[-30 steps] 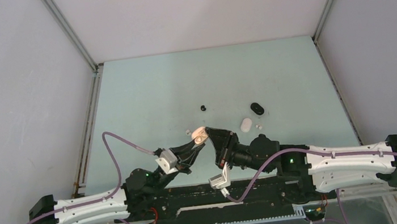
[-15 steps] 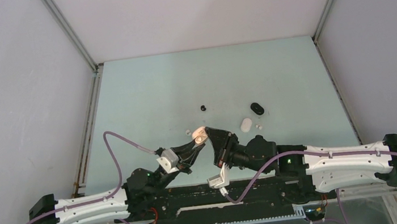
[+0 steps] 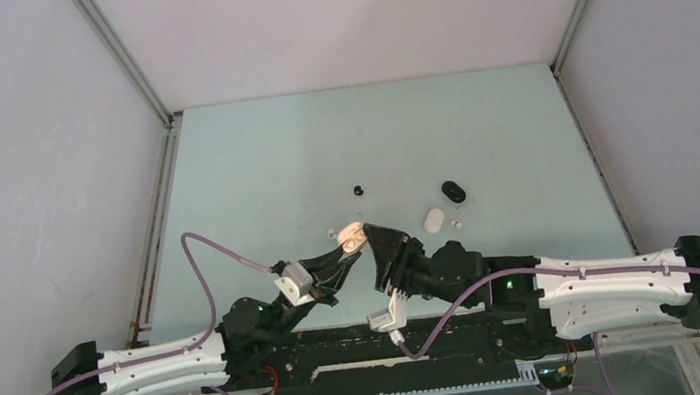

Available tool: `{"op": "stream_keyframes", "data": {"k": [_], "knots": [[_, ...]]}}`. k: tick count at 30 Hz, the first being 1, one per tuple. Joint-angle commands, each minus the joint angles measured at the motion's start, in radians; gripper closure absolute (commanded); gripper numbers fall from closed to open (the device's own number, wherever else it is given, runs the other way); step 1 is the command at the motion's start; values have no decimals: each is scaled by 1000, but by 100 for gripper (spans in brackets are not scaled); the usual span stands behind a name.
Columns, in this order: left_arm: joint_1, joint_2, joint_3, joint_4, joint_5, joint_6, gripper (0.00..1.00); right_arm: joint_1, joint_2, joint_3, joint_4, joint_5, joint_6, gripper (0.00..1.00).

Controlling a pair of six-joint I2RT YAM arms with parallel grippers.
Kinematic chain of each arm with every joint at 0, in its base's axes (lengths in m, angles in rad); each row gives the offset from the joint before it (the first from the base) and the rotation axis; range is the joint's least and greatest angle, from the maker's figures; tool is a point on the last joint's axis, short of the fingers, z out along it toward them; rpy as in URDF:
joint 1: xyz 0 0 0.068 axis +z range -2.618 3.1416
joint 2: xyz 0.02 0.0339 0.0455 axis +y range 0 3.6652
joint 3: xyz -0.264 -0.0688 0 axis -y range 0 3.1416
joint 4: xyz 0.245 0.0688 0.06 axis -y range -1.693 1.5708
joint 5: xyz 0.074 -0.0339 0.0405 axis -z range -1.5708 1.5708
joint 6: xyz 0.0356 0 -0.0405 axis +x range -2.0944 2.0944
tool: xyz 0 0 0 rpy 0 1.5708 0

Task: Insert the wireless bluetooth earbuds into the charging case
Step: Place the charging case down.

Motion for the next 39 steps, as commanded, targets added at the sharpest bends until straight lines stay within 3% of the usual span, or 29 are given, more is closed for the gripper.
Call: {"op": "stream_keyframes", "data": {"k": [1,6,11,15,19,24,30,32,35,39], "knots": [[-5,5,8,103,-5,-1,100,17,4,2,-21,18,4,50],[-5,23,11,101,-7,-3,100,48,-11,51,-51,60,38,34],[-5,56,24,77,8,8,100,70,-57,173,-291,120,197,23],[-6,64,29,39,30,11,100,44,-124,307,-554,51,417,20],[-6,60,22,-11,73,13,100,-121,-149,454,-787,-181,637,26],[-6,40,12,-73,166,13,100,-522,-35,651,-1048,-646,892,41],[-6,37,45,-147,260,-9,100,-860,166,793,-1353,-1151,986,53],[-6,47,62,-167,292,-23,100,-890,157,780,-1385,-1233,917,56],[-5,69,72,-168,306,-27,100,-891,88,694,-1271,-1260,935,49],[-6,96,83,-146,306,-41,100,-895,75,643,-1307,-1279,781,46]]}}
